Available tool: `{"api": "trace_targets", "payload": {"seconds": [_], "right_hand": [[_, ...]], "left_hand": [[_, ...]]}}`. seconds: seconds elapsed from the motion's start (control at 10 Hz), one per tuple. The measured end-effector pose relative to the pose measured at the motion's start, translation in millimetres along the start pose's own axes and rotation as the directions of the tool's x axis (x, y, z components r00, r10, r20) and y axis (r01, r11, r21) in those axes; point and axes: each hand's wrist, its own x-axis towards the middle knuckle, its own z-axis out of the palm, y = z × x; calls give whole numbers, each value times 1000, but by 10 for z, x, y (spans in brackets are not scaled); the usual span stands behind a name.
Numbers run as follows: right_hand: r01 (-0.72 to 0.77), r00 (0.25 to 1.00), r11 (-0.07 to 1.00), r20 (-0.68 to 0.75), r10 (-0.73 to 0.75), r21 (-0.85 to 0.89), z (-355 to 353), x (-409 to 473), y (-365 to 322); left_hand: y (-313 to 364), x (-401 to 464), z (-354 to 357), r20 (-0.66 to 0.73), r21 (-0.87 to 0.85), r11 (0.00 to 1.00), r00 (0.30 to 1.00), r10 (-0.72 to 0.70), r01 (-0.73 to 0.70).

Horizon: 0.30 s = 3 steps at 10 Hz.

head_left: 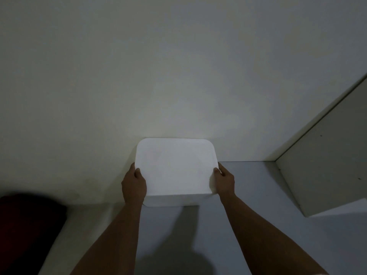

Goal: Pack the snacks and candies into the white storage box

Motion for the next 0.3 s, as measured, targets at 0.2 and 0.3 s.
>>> {"api": "trace_targets", "payload": {"seconds": [0.2, 0.3], "right_hand": [[40, 999, 992, 34, -37, -117, -33, 16, -96], [16, 997, 952, 82, 9, -305, -78, 39, -218]], "left_hand": [[43, 20, -23, 25, 211, 977, 1000, 14, -19], [155, 71, -107, 105, 269, 960, 989, -106, 74]]}}
